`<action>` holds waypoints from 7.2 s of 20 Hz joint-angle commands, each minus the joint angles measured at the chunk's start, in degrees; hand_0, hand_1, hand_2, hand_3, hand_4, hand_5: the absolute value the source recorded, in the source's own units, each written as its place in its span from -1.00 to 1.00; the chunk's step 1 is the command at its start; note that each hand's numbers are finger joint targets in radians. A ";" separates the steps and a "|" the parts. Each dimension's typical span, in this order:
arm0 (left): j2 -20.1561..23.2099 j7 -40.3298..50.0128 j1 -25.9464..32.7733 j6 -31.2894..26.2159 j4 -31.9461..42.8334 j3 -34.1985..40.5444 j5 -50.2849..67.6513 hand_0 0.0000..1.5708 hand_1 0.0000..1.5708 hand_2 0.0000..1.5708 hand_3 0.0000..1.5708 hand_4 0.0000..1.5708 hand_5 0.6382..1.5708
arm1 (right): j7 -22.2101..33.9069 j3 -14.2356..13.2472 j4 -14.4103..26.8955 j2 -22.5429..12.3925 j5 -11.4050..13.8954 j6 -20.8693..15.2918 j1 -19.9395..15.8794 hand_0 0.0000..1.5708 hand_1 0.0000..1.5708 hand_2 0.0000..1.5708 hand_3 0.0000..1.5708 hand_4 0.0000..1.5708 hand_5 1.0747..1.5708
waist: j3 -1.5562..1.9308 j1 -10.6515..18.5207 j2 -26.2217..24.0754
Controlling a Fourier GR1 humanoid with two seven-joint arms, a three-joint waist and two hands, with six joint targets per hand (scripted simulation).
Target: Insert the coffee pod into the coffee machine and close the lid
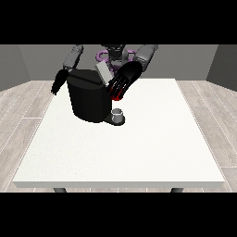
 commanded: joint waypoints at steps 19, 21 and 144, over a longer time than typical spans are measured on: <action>-27.19 -5.31 31.77 -3.09 -1.45 18.28 28.66 -1.00 -1.00 -1.00 -1.00 -0.65 1.00 | -5.41 -6.07 10.00 -1.55 -2.95 0.35 21.21 -1.00 -1.00 -1.00 -1.00 -1.00 1.00 | -0.26 19.91 -29.19; -26.85 -4.53 34.91 -7.82 -2.18 17.31 29.52 -1.00 -1.00 -1.00 -1.00 -0.47 1.00 | -5.86 -7.39 11.51 -1.57 -3.18 -1.02 23.00 -1.00 -1.00 -1.00 -1.00 -1.00 1.00 | -0.20 23.45 -33.20; -25.11 12.14 48.69 -6.80 -46.65 -1.87 48.50 -1.00 -1.00 -1.00 -1.00 -0.66 1.00 | 2.94 0.41 12.46 -1.40 -0.23 9.15 -36.87 -1.00 -1.00 -1.00 -1.00 -0.78 1.00 | -0.20 42.53 -5.83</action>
